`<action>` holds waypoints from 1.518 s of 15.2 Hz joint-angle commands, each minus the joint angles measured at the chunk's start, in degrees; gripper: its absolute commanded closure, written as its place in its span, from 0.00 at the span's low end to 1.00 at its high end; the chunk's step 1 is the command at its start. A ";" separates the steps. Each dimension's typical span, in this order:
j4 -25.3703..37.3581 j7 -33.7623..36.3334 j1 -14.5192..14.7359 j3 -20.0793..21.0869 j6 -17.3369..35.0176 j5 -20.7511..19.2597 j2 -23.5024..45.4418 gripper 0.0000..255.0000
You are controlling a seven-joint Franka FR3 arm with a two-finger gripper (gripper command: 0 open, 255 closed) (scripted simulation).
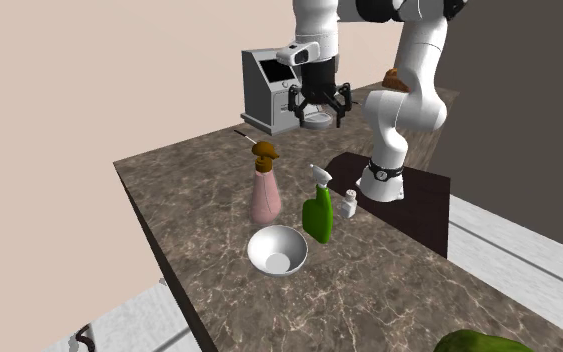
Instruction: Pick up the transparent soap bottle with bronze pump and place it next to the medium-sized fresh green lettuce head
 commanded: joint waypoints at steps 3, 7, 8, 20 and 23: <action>4.21 -7.56 0.31 -6.02 3.67 0.47 6.50 0.00; 9.87 -15.71 1.19 -12.03 6.38 3.27 14.30 0.00; 11.49 -17.92 1.42 -13.51 6.89 4.39 16.49 0.00; 10.99 -24.61 1.87 -17.41 13.63 8.79 23.63 0.00; 11.00 -24.61 1.87 -17.41 13.63 8.80 23.63 0.00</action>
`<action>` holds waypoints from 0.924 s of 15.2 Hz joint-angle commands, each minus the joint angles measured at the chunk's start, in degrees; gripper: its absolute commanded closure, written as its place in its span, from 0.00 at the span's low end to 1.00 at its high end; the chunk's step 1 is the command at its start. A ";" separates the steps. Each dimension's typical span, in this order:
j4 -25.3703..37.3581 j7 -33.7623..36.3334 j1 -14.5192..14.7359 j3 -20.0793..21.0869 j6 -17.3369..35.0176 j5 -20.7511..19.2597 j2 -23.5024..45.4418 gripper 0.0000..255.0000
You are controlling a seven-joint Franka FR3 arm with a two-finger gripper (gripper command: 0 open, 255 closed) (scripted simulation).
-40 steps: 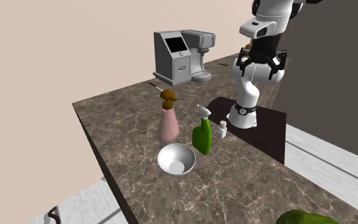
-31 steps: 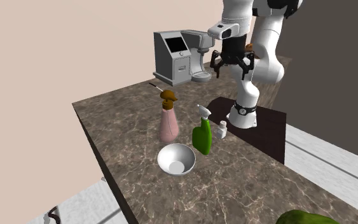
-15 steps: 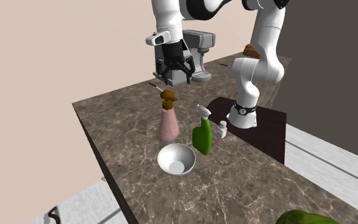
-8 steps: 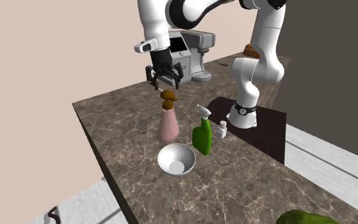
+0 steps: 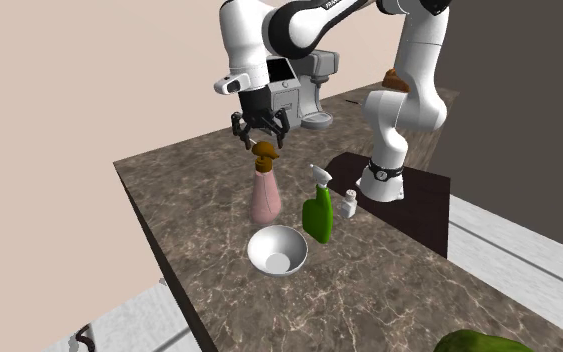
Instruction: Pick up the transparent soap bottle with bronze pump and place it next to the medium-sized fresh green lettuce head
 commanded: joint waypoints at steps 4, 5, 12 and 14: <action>-0.01 -0.01 0.00 0.00 0.02 0.00 0.01 1.00; -0.01 -0.01 0.00 0.00 0.02 0.00 0.01 1.00; -0.02 0.00 0.00 0.00 0.02 0.00 0.00 1.00; 0.54 0.19 0.00 0.10 -0.73 -0.14 -0.26 1.00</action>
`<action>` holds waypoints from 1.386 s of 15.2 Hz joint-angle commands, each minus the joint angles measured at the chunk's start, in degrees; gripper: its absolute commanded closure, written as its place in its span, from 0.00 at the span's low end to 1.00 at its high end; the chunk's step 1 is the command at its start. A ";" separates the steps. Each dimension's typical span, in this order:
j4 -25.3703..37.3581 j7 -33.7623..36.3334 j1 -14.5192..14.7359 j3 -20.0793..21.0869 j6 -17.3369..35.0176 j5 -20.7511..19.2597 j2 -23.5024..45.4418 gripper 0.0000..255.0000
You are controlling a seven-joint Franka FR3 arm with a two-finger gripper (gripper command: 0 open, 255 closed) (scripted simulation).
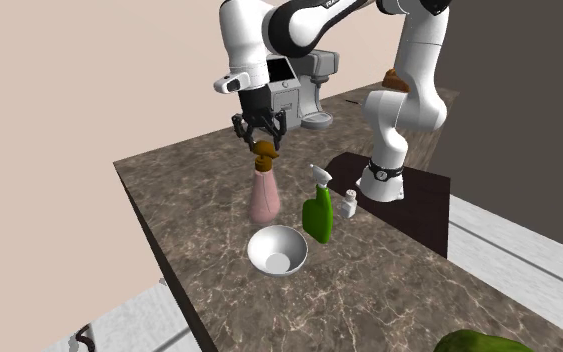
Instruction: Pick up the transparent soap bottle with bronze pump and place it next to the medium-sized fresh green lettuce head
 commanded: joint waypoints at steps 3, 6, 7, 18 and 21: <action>2.01 0.61 -0.01 0.33 -2.67 -0.44 -0.86 1.00; 3.87 1.07 0.02 0.59 -4.95 -0.70 -1.41 1.00; 4.51 1.20 0.03 0.67 -5.71 -0.77 -1.56 1.00; 12.39 2.26 0.28 1.34 -14.10 -0.94 -2.22 1.00; 14.82 2.41 0.37 1.42 -16.40 -0.83 -2.08 1.00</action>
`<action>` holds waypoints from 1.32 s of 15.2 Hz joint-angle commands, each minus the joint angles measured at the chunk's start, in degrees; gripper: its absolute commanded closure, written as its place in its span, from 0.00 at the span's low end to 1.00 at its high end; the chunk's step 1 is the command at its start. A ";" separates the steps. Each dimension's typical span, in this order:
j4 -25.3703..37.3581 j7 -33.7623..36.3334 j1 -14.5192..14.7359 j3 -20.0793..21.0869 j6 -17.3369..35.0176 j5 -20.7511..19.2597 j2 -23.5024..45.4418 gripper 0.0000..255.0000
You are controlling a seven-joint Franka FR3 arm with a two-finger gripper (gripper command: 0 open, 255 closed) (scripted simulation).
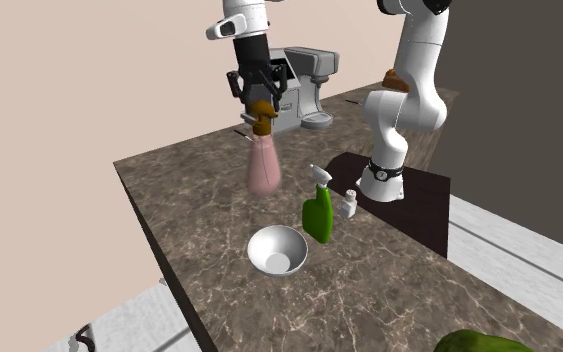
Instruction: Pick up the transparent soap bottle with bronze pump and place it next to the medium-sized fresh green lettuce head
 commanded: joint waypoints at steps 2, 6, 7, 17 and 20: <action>2.53 0.11 0.11 0.05 -2.29 0.19 0.28 1.00; 6.09 0.18 0.24 0.04 -5.40 0.50 0.82 1.00; 7.02 0.18 0.27 0.02 -6.18 0.60 0.99 1.00; 17.35 -0.24 0.47 -0.62 -14.29 2.07 3.73 1.00; 20.88 -0.54 0.45 -1.00 -16.86 2.74 4.96 1.00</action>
